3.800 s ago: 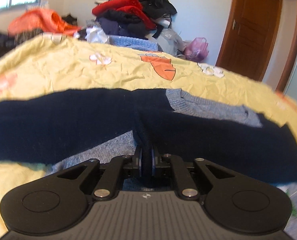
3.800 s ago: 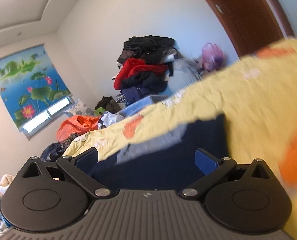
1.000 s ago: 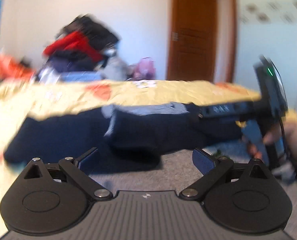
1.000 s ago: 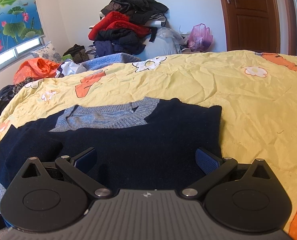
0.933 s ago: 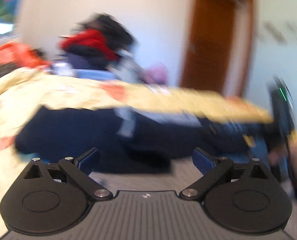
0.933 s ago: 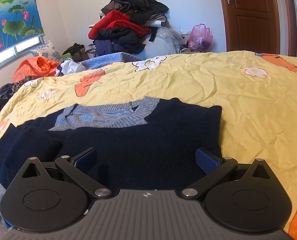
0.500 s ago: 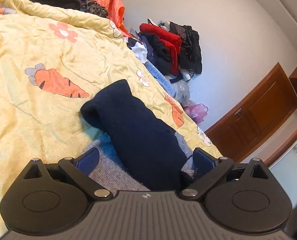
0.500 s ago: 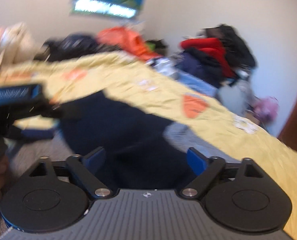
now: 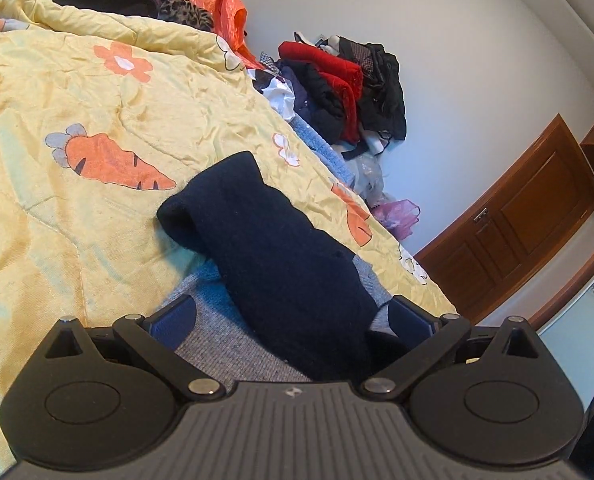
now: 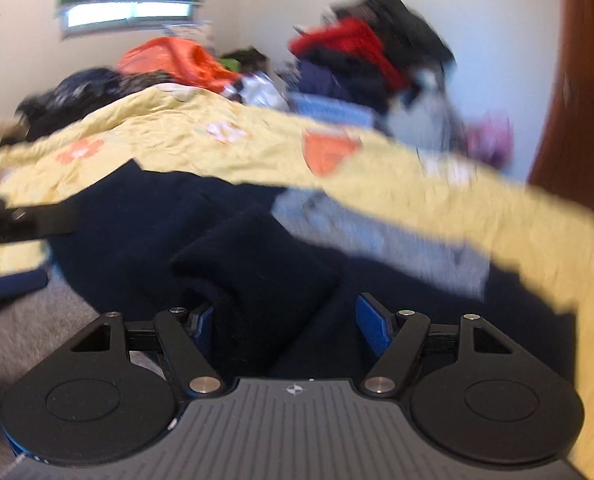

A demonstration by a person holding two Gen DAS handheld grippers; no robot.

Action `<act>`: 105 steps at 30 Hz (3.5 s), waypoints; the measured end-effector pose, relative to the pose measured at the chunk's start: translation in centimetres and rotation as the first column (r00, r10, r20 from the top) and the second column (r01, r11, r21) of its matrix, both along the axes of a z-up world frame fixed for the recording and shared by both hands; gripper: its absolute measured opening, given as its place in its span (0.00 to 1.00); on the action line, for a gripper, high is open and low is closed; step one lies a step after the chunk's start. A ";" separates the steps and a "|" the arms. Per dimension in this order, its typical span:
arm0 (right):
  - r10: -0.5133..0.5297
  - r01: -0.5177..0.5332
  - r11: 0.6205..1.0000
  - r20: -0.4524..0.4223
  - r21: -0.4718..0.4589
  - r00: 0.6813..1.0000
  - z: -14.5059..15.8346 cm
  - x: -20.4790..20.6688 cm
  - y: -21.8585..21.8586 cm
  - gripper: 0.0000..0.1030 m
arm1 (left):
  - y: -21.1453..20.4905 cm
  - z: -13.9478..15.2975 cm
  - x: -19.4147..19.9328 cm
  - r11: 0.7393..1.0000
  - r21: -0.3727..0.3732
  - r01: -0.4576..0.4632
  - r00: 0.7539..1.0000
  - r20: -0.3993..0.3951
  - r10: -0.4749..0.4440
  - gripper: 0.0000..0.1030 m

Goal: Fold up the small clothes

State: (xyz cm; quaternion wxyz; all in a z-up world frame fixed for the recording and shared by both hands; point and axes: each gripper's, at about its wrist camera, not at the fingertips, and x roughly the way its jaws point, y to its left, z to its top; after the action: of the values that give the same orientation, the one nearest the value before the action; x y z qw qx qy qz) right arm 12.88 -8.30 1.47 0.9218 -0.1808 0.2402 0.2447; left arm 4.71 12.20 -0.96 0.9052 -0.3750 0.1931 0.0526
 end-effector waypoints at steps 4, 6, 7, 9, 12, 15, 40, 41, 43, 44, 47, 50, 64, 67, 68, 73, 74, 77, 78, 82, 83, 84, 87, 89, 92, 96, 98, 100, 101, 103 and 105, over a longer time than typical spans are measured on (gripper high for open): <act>0.091 -0.057 0.968 0.130 -0.242 0.987 -0.7 -0.8 4.5 0.71 | -0.1 0.0 -0.1 1.000 0.004 0.001 1.000 -0.001 -0.001 1.00; 0.087 -0.066 0.971 0.085 -0.229 0.993 -0.7 0.0 4.7 0.36 | -0.1 0.0 -0.1 1.000 0.006 0.001 1.000 -0.001 -0.001 1.00; 0.059 -0.049 0.983 0.054 -0.178 0.997 -0.3 0.6 4.2 0.27 | -0.1 0.0 -0.1 1.000 0.005 0.001 1.000 -0.001 -0.001 1.00; 0.006 -0.005 0.999 0.028 -0.048 1.000 0.9 1.0 2.0 0.23 | -0.1 0.0 -0.1 1.000 0.005 0.001 1.000 -0.001 -0.001 1.00; -0.113 0.118 0.983 -0.045 0.137 0.993 1.6 1.6 -3.5 0.23 | -0.1 0.0 -0.1 1.000 0.005 0.002 1.000 -0.002 -0.002 1.00; -0.129 0.198 0.920 -0.217 0.337 0.968 0.8 2.4 -9.2 0.46 | -0.2 0.1 -0.1 1.000 0.007 0.001 1.000 -0.004 -0.001 1.00; -0.252 0.433 0.807 -0.430 0.400 0.867 1.4 9.4 -19.1 0.17 | -0.5 0.2 0.0 1.000 0.022 0.004 1.000 -0.008 -0.004 1.00; -0.256 0.438 0.809 -0.435 0.393 0.863 0.9 9.3 -18.9 0.17 | -0.5 0.2 0.0 1.000 0.024 0.004 1.000 -0.009 -0.004 1.00; -0.261 0.443 0.811 -0.440 0.383 0.859 0.2 9.1 -18.7 0.17 | -0.5 0.2 0.0 1.000 0.029 0.004 1.000 -0.010 -0.004 1.00; -0.268 0.444 0.814 -0.436 0.374 0.859 0.0 9.1 -18.4 0.17 | -0.4 0.2 0.0 1.000 0.031 0.004 1.000 -0.010 -0.003 1.00; -0.340 0.485 0.802 -0.401 0.348 0.850 0.5 9.0 -18.3 0.37 | -0.5 0.3 0.0 0.999 0.039 0.004 1.000 -0.013 -0.004 1.00; -0.477 0.525 0.759 -0.220 0.385 0.851 2.6 6.9 -18.3 0.52 | -0.4 0.3 0.1 0.999 0.042 0.004 1.000 -0.014 -0.003 1.00; -0.356 0.369 0.920 -0.112 0.134 0.928 -1.7 7.0 -12.5 0.67 | -1.1 0.5 0.2 0.995 0.100 0.009 0.999 -0.035 -0.006 1.00; -0.372 0.392 0.899 -0.135 0.194 0.918 -0.7 4.5 -13.5 0.67 | -2.0 0.8 0.4 0.987 0.154 0.037 0.998 -0.047 -0.030 1.00; -0.335 0.364 0.905 -0.156 0.220 0.929 -0.4 3.4 -13.5 0.70 | -2.4 0.9 0.4 0.983 0.174 0.058 0.998 -0.044 -0.051 1.00; -0.255 0.286 0.952 -0.230 0.112 0.939 -2.3 0.4 -12.4 0.93 | -5.2 1.5 1.2 0.932 0.307 0.191 0.981 -0.084 -0.173 1.00; -0.245 0.269 0.957 -0.193 0.111 0.950 -2.6 -0.1 -12.5 0.97 | -5.6 1.4 1.9 0.915 0.320 0.244 0.968 -0.128 -0.214 1.00; -0.271 0.298 0.948 -0.204 0.111 0.941 -2.5 0.2 -12.8 0.98 | -7.4 1.2 3.5 0.847 0.397 0.353 0.931 -0.236 -0.277 1.00; -0.282 0.307 0.946 -0.203 0.106 0.938 -2.4 0.0 -12.8 0.98 | -8.1 1.2 3.8 0.820 0.433 0.374 0.922 -0.267 -0.279 1.00; -0.299 0.315 0.946 -0.166 0.075 0.940 -1.5 -3.1 -11.8 0.89 | -10.0 1.0 4.6 0.744 0.521 0.418 0.901 -0.346 -0.263 1.00; -0.271 0.290 0.954 -0.187 0.081 0.944 -1.7 -4.0 -11.7 0.91 | -10.0 0.9 4.7 0.734 0.530 0.426 0.897 -0.355 -0.264 1.00; -0.251 0.274 0.958 -0.214 0.080 0.944 -2.1 -4.8 -11.8 0.94 | -10.2 0.9 4.8 0.713 0.545 0.441 0.890 -0.371 -0.267 1.00; -0.252 0.283 0.952 -0.226 0.118 0.941 -2.4 -6.4 -13.8 0.99 | -9.5 0.9 3.7 0.656 0.577 0.486 0.870 -0.390 -0.300 1.00; -0.284 0.315 0.942 -0.229 0.114 0.931 -2.3 -6.9 -15.5 0.99 | -8.4 1.0 2.1 0.632 0.595 0.496 0.866 -0.387 -0.315 1.00; -0.324 0.354 0.930 -0.231 0.102 0.918 -1.7 -8.2 -16.6 0.97 | -6.7 1.2 -0.2 0.629 0.614 0.476 0.877 -0.386 -0.286 1.00; -0.218 0.263 0.945 -0.229 0.191 0.949 -0.4 -11.9 -15.3 1.00 | -6.2 2.4 -4.4 0.717 0.563 0.411 0.903 -0.362 -0.234 1.00; -0.156 0.197 0.969 -0.246 0.150 0.957 -1.1 -13.4 -13.7 1.00 | -6.9 2.3 -6.8 0.722 0.517 0.460 0.883 -0.350 -0.312 1.00; -0.134 0.155 0.984 -0.221 0.082 0.966 -2.8 -14.7 -13.0 1.00 | -8.3 1.3 -9.0 0.650 0.552 0.523 0.851 -0.385 -0.357 1.00; -0.127 0.149 0.984 -0.204 0.099 0.971 -2.9 -15.3 -13.7 1.00 | -8.7 0.9 -10.3 0.603 0.604 0.521 0.854 -0.379 -0.358 1.00; -0.148 0.176 0.979 -0.230 0.107 0.962 -2.6 -15.6 -15.6 0.99 | -8.2 1.0 -11.8 0.558 0.627 0.543 0.839 -0.383 -0.386 1.00; -0.185 0.214 0.971 -0.234 0.105 0.954 -2.3 -15.7 -17.9 0.99 | -6.4 0.9 -12.6 0.551 0.617 0.563 0.826 -0.385 -0.413 1.00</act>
State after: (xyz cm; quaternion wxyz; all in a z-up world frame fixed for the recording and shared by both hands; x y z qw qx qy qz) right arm -2.78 -26.25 -0.88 0.9188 -0.0672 0.3427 0.1840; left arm -7.90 5.82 -0.05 0.9317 0.0778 0.3418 -0.0955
